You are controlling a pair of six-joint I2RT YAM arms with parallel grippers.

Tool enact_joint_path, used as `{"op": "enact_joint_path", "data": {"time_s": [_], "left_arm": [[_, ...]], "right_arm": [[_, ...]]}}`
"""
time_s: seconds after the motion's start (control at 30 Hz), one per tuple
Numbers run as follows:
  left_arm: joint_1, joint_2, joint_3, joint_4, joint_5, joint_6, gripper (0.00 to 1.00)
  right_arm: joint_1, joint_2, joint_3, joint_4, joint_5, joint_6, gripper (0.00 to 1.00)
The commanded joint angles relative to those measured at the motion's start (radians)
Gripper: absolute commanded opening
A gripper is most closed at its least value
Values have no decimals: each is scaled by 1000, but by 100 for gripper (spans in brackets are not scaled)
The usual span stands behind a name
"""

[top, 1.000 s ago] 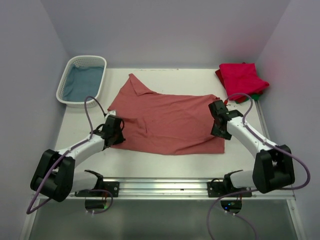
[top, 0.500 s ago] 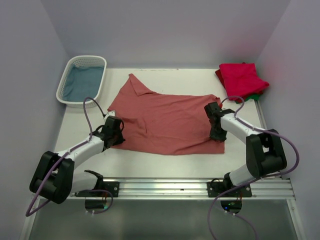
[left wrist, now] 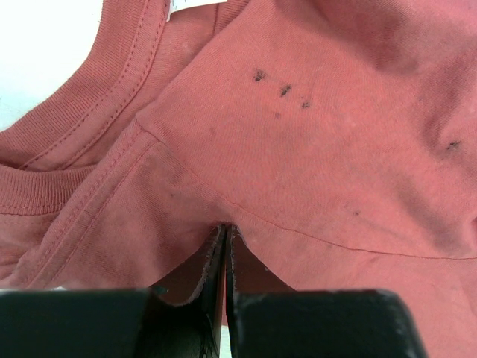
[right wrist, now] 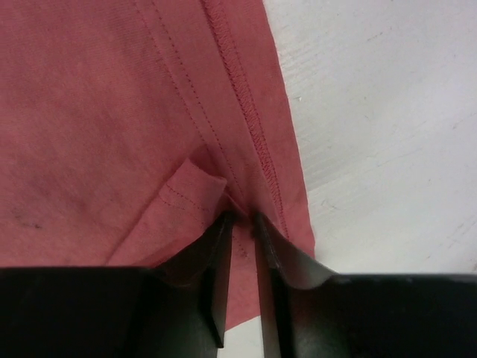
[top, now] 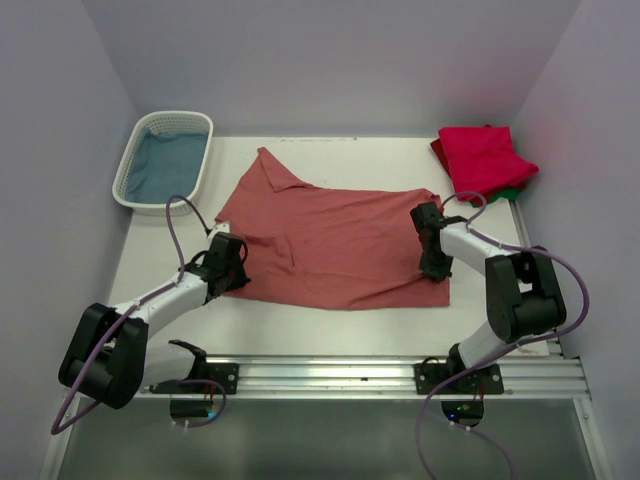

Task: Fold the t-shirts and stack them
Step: Fold the tshirt

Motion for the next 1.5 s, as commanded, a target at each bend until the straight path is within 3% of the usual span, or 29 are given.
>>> {"op": "enact_joint_path", "data": {"time_s": [0.0,0.07,0.53,0.83,0.87,0.9,0.93,1.0,1.03,1.07,1.3,1.47], "left_arm": [[-3,-7,-26,-48,-17,-9,7],[-1,-10,-26,-50,-17,-9,6],[-1,-47,-16,-57,46,2,6],[-1,-70,-22,-15,121,37,6],[-1,-68,-25,-11,130,37,6],[-1,-68,-29,-7,135,39,6],[-1,-70,-29,-7,138,39,6],[-1,-73,-32,-7,138,39,6],[-1,-76,-32,-8,135,39,6],[-1,-79,-31,-8,133,39,6],[-1,-85,-2,-31,106,34,6],[-1,-58,59,-5,95,40,4]], "right_arm": [[-11,38,-5,54,-21,5,9],[-11,15,-2,28,-13,10,0],[-11,-254,67,-350,208,198,0],[-11,-347,25,-439,118,249,0],[-9,-365,19,-431,76,243,3],[-11,-379,16,-424,55,226,14],[-11,-392,19,-422,42,226,37],[-8,-424,31,-431,31,218,53],[-5,-433,50,-442,38,211,87],[0,-439,60,-449,47,209,99],[1,-430,119,-350,33,123,99],[4,-352,77,-43,-186,51,98]]}}
